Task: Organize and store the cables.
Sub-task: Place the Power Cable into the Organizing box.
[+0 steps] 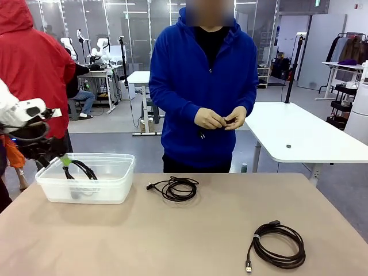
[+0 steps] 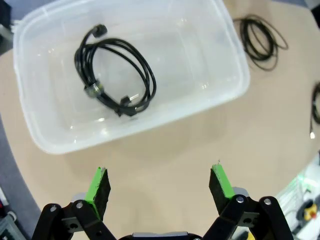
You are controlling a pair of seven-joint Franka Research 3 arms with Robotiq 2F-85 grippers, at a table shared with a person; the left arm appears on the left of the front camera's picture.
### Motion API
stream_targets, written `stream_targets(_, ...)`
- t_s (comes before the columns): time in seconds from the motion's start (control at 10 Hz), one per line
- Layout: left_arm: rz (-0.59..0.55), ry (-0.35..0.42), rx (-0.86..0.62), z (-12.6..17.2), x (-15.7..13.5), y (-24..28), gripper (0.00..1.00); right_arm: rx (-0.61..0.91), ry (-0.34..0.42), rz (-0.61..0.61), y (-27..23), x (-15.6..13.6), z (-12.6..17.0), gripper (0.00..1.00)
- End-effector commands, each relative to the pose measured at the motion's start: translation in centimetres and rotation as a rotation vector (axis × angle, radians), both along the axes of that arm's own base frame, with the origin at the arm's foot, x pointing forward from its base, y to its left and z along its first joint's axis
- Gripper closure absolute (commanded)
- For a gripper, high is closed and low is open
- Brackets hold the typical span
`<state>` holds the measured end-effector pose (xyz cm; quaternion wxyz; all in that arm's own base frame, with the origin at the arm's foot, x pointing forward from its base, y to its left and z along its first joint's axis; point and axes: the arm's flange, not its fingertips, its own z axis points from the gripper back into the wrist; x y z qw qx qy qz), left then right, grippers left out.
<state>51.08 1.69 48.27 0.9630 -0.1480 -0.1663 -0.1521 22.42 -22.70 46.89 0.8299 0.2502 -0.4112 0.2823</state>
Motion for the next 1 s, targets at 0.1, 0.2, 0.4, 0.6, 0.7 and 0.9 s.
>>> stream_targets(0.1, -0.091, -0.003, -0.124, 0.3, -2.8, 5.3, 0.00, 0.000, -0.017, 0.010, 0.0, -0.1, -0.1, 0.00)
stream_targets(0.2, -0.137, -0.030, -0.152, 0.2, -3.7, 6.8, 0.00, 0.000, -0.017, 0.010, 0.0, -0.1, -0.1, 0.00)
stream_targets(0.4, -0.216, -0.060, -0.189, -0.4, -7.0, 11.3, 0.00, 0.000, -0.017, 0.010, 0.0, -0.1, -0.1, 0.00)
stream_targets(0.6, -0.245, -0.099, -0.267, -2.2, -10.6, 16.0, 0.00, 0.000, -0.017, 0.010, 0.0, -0.1, -0.1, 0.00)
stream_targets(0.7, -0.249, -0.134, -0.275, -3.0, -13.3, 18.2, 0.00, 0.000, -0.017, 0.010, 0.0, -0.1, -0.1, 0.00)
stream_targets(0.9, -0.277, -0.164, -0.328, -4.6, -17.8, 20.8, 0.00, 0.000, -0.017, 0.010, 0.0, -0.1, -0.1, 0.00)
